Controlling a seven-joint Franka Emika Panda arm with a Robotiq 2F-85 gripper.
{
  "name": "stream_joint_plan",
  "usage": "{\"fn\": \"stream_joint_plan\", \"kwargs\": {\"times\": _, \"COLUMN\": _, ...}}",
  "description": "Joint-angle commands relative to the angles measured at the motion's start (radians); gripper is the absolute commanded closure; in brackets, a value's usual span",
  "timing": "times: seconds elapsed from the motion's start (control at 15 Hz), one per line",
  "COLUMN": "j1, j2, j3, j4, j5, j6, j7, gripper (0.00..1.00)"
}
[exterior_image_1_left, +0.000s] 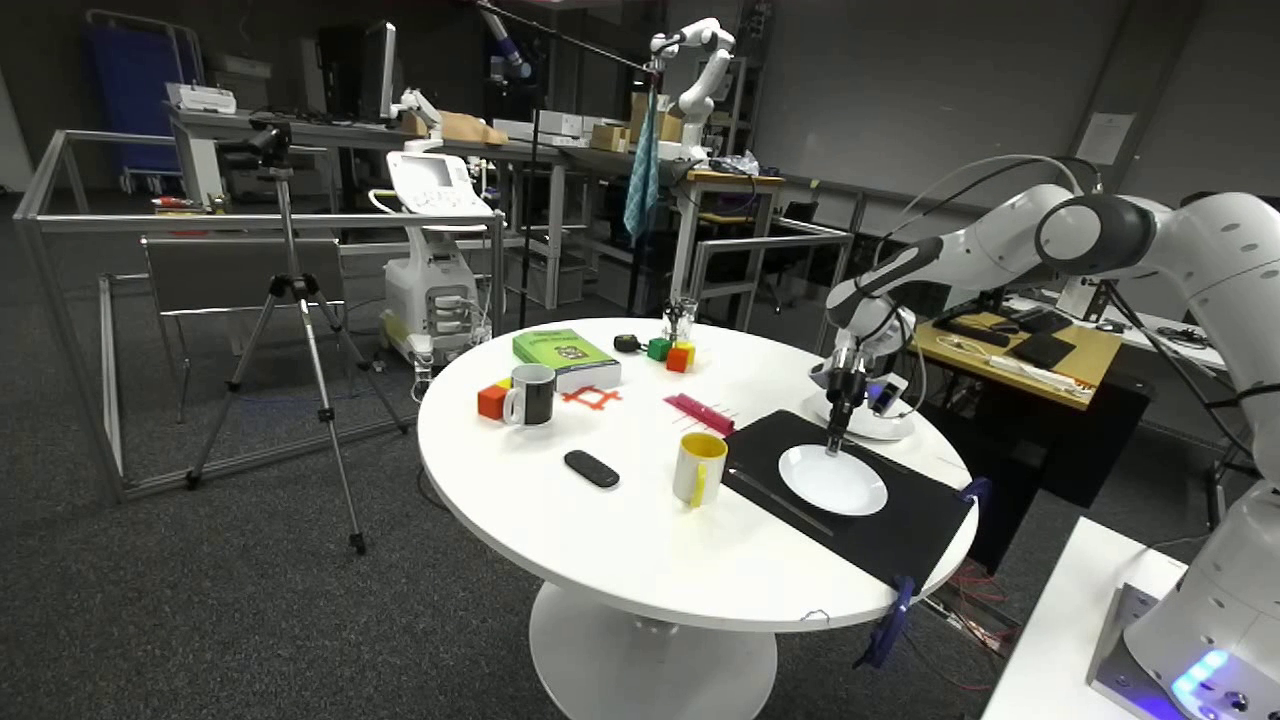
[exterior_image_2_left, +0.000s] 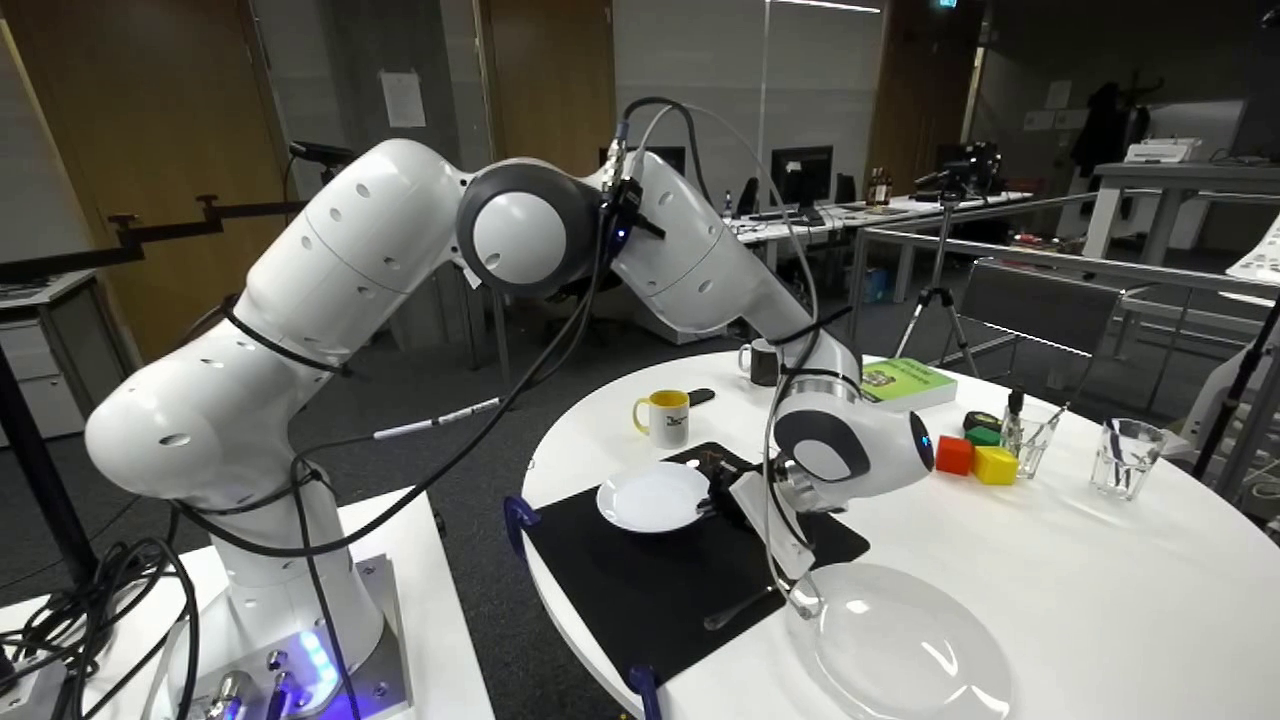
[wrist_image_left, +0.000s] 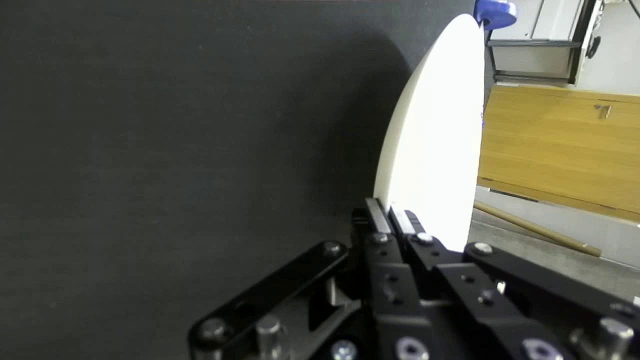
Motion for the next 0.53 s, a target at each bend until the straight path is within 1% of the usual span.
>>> {"fn": "stream_joint_plan", "kwargs": {"times": 0.0, "j1": 0.019, "j2": -0.081, "j3": 0.021, "j4": -0.072, "j5": 0.032, "j6": 0.056, "j7": 0.037, "gripper": 0.99}}
{"fn": "stream_joint_plan", "kwargs": {"times": 0.27, "j1": 0.063, "j2": -0.126, "j3": 0.043, "j4": -0.123, "j5": 0.045, "j6": 0.155, "j7": 0.071, "gripper": 0.99}}
{"fn": "stream_joint_plan", "kwargs": {"times": 0.47, "j1": 0.099, "j2": -0.151, "j3": 0.062, "j4": -0.156, "j5": 0.035, "j6": 0.203, "j7": 0.098, "gripper": 0.99}}
